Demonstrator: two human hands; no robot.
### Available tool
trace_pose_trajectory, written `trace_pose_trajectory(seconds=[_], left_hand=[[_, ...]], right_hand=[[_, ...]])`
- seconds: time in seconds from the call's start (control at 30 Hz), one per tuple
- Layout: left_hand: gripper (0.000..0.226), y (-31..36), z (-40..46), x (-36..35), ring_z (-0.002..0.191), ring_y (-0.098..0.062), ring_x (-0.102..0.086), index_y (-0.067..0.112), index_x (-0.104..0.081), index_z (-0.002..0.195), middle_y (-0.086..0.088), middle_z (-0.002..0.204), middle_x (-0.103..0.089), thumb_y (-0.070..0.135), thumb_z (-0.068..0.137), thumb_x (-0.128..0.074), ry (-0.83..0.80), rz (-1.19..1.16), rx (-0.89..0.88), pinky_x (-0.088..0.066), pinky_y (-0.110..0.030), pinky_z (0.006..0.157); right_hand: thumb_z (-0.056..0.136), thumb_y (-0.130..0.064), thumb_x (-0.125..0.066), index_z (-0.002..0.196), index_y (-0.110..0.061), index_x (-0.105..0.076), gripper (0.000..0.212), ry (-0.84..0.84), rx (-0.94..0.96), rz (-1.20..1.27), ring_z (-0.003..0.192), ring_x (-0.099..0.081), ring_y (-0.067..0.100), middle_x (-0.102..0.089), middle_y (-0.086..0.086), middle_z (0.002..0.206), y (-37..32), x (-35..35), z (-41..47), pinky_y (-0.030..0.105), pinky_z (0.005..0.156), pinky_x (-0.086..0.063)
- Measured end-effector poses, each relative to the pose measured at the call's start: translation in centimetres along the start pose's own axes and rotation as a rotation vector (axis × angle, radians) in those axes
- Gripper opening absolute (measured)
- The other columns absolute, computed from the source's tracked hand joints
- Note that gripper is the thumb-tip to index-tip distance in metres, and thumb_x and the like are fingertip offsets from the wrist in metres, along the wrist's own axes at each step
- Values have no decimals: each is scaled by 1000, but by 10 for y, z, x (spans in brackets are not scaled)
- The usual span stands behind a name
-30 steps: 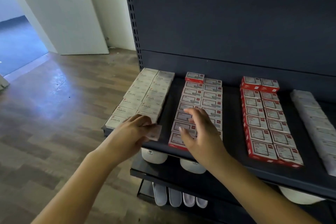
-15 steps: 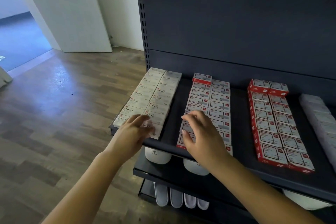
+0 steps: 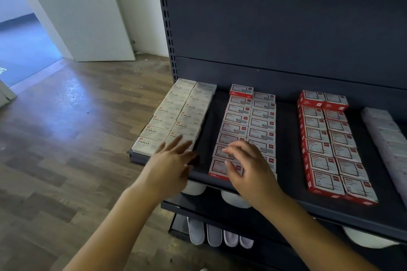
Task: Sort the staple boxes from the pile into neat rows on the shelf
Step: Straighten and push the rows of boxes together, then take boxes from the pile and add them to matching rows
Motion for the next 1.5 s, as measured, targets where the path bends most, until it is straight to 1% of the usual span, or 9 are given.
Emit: trace_pose_trajectory(seconds=[0.1, 0.23, 0.33, 0.7, 0.87, 1.1, 1.27, 1.4, 1.5], left_hand=[[42, 40, 3, -8, 123, -34, -50, 17, -64, 116, -8, 128, -59, 22, 76, -54, 141, -16, -156, -46, -56, 91], [44, 86, 23, -14, 120, -34, -54, 14, -65, 115, -10, 124, -62, 31, 81, -41, 139, -48, -182, -47, -51, 91], [45, 118, 35, -21, 118, -34, -56, 14, -65, 115, -9, 121, -63, 30, 81, -40, 163, -10, -211, -49, -52, 90], [43, 241, 81, -38, 115, -35, -57, 16, -57, 119, -8, 118, -63, 33, 81, -43, 206, -62, -290, -51, -56, 83], [43, 304, 101, -48, 108, -34, -60, 13, -64, 113, -9, 113, -65, 30, 80, -42, 234, -34, -329, -52, -49, 85], [46, 384, 126, -70, 110, -34, -60, 11, -63, 116, -8, 114, -65, 28, 79, -40, 238, -83, -337, -53, -51, 84], [47, 424, 151, -79, 116, -33, -56, 11, -59, 122, -10, 120, -63, 29, 84, -39, 203, -138, -310, -48, -52, 91], [40, 442, 186, -81, 110, -35, -58, 6, -63, 117, -13, 114, -65, 19, 81, -52, 238, -199, -239, -48, -54, 89], [39, 452, 211, -83, 121, -30, -49, 10, -57, 127, -9, 125, -59, 18, 89, -50, 178, -196, -213, -38, -46, 101]], right_hand=[[82, -20, -53, 99, -12, -64, 22, 10, -39, 11, 101, -46, 9, -58, 0, 102, 13, 12, -11, 22, 85, -38], [83, -23, -51, 101, -7, -65, 28, 49, -53, -45, 101, -46, 12, -60, 4, 102, 34, 34, -24, 24, 85, -40], [81, -16, -56, 100, -4, -66, 25, 100, -45, -127, 100, -45, 15, -60, 7, 101, 55, 55, -38, 28, 84, -42], [83, -27, -42, 104, -3, -66, 39, 125, -102, -210, 103, -47, 18, -61, 9, 106, 141, 155, -92, 36, 85, -50], [85, -27, -43, 114, -5, -64, 42, 204, -136, -186, 108, -47, 16, -61, 10, 113, 182, 197, -120, 33, 91, -44], [75, -11, -60, 109, -5, -67, 35, 234, -129, -229, 104, -47, 16, -64, 11, 111, 241, 249, -155, 35, 81, -49], [77, 2, -64, 110, -5, -67, 33, 299, -177, -131, 103, -55, 15, -65, 10, 109, 283, 293, -174, 19, 89, -45], [74, 13, -60, 102, 0, -68, 31, 409, -237, -158, 93, -63, 29, -67, 14, 101, 331, 327, -165, 30, 85, -48], [76, 10, -55, 106, 2, -65, 33, 402, -326, -231, 97, -60, 37, -65, 20, 104, 363, 350, -144, 37, 86, -46]])
Point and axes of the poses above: each hand's wrist, its own z-axis towards the middle knuckle, its own x-axis out of the back of the hand, y = z × x, the point moved 1 cm from there along z, towards the middle knuckle
